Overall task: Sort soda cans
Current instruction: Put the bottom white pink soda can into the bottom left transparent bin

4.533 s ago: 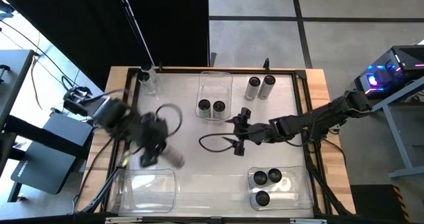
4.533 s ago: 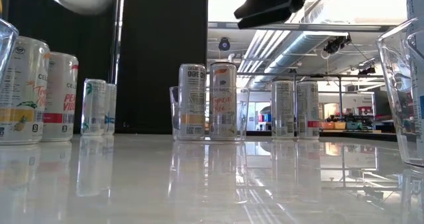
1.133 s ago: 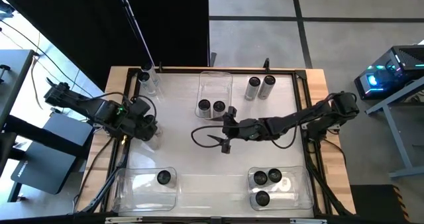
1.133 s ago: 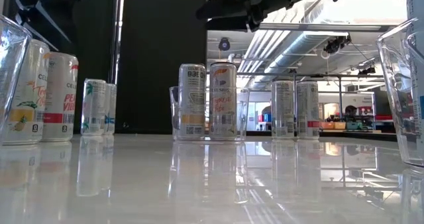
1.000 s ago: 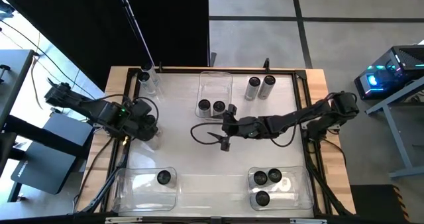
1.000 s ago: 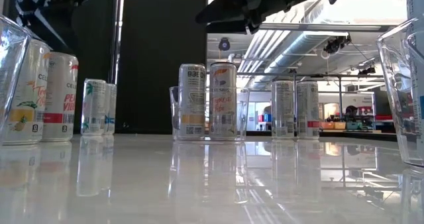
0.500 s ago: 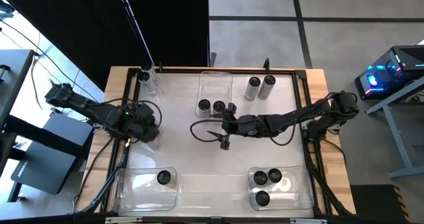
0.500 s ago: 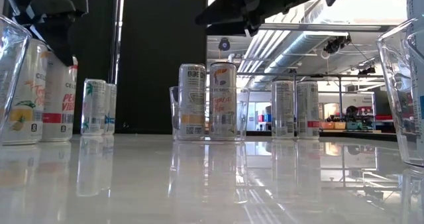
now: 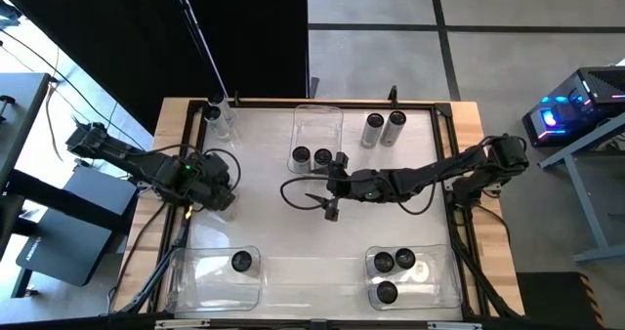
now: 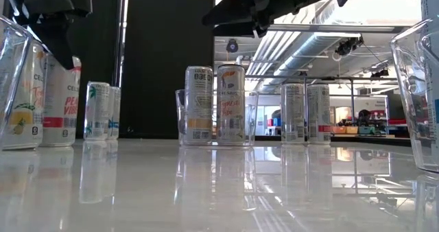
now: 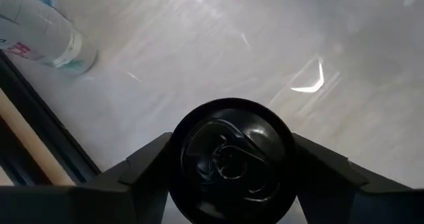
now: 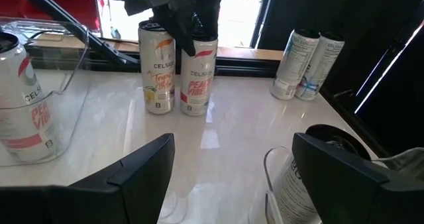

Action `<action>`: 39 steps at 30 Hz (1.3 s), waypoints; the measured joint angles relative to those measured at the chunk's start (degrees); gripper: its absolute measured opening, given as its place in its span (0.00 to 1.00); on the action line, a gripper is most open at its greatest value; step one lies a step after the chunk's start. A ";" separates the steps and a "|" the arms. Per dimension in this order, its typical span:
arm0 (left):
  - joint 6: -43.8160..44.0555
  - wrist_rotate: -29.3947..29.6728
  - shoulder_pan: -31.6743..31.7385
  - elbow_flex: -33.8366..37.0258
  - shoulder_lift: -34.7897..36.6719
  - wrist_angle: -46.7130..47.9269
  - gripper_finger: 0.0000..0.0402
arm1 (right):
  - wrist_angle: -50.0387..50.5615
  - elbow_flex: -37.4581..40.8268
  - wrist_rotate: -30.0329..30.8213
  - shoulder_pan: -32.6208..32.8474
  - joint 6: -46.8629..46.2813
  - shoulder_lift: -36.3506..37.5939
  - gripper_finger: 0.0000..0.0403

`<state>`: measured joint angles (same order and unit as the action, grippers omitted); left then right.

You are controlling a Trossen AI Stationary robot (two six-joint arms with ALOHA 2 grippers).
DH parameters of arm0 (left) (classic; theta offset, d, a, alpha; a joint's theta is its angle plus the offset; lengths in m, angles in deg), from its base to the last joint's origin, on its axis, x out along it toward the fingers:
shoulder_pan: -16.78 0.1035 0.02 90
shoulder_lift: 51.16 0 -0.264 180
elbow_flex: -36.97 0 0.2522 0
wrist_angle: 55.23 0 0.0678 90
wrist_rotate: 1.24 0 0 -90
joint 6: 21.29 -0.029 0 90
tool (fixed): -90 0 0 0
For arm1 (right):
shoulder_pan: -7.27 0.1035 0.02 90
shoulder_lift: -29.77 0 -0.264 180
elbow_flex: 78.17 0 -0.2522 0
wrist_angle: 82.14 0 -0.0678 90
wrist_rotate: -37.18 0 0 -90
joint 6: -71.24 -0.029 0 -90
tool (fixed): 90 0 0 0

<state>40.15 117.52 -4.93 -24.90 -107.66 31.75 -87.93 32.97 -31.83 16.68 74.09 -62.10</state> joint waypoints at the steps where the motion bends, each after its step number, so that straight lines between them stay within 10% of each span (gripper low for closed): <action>1: -0.89 -0.50 0.00 -0.54 -0.08 0.16 0.61 | 0.00 0.00 0.01 0.00 0.01 0.00 0.75; 18: -30.67 -9.95 0.07 -6.82 -11.04 -37.37 0.61 | 0.42 0.00 -4.16 4.32 -3.51 0.74 0.75; 39: -33.76 -12.94 -0.96 -6.88 -26.11 -53.69 0.71 | -0.87 -0.02 -5.01 9.51 -8.87 -1.48 0.75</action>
<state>6.39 104.58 -5.90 -31.78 -133.77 -21.94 -88.80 32.95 -36.85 26.19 65.22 -63.59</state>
